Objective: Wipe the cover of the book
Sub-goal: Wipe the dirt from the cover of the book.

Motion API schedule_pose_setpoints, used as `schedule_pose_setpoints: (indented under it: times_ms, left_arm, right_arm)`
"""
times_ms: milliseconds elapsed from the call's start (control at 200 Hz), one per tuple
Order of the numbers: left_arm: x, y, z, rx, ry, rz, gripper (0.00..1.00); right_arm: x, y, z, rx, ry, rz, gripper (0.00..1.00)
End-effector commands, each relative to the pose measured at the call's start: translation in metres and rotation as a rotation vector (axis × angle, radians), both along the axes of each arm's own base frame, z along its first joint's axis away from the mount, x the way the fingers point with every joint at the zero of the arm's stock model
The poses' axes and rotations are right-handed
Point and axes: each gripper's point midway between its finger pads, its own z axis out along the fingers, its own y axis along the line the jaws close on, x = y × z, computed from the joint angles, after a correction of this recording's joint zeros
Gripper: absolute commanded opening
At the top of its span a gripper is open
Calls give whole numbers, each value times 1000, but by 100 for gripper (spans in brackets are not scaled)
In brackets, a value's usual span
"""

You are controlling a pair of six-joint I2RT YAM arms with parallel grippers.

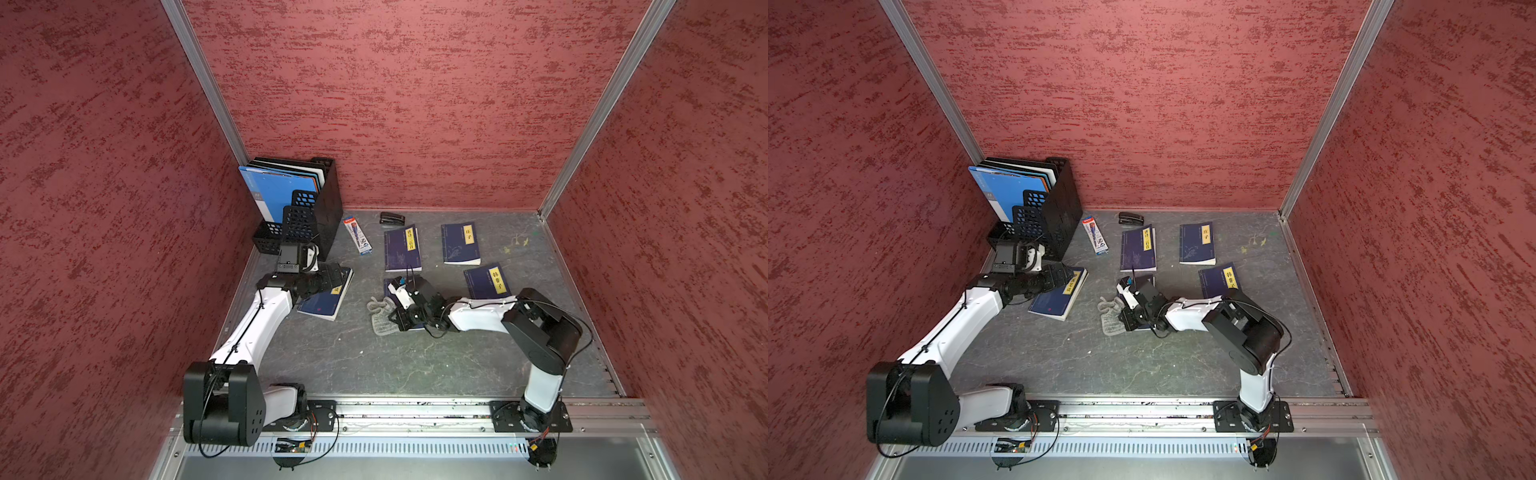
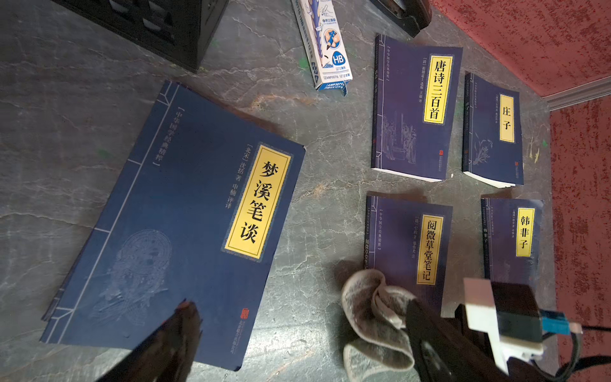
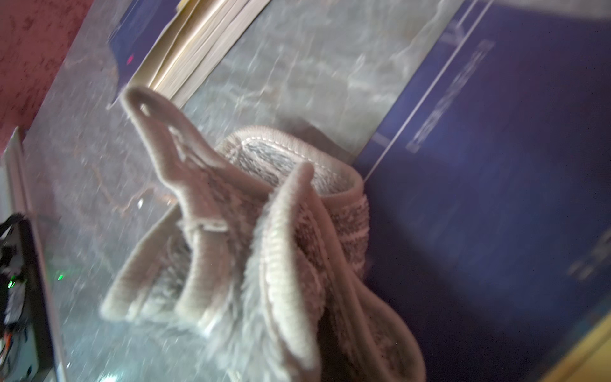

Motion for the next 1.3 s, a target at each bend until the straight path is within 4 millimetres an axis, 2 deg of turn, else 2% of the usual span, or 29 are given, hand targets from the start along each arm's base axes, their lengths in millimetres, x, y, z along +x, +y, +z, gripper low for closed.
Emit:
schedule_pose_setpoints:
  times_ms: [0,155,235,556,676,766,882,1002,1297]
  left_arm:
    - [6,5,12,17,-37,12,98]
    - [8,5,10,18,-29,11,98]
    - [7,5,10,18,-31,8,98]
    - [7,5,9,17,-28,8,98]
    - [7,5,9,18,-28,9,98]
    - [6,5,9,21,-28,9,98]
    - [6,6,8,23,-26,12,98]
    - [7,5,8,22,-28,10,98]
    - [9,6,6,24,-22,10,99]
  right_arm:
    - [-30,-32,-46,-150,149,-17,8]
    - [-11,-20,-51,-178,115,0,8]
    - [6,-15,-53,-187,98,-16,8]
    - [93,-32,-52,-162,58,-138,8]
    - [115,-28,-46,-153,35,-135,8]
    - [122,-26,-43,-152,30,-132,8]
    - [117,-24,-37,-130,38,-121,8]
    - [94,-29,-36,-126,57,-103,8]
    - [-5,-39,-48,-149,148,-10,8]
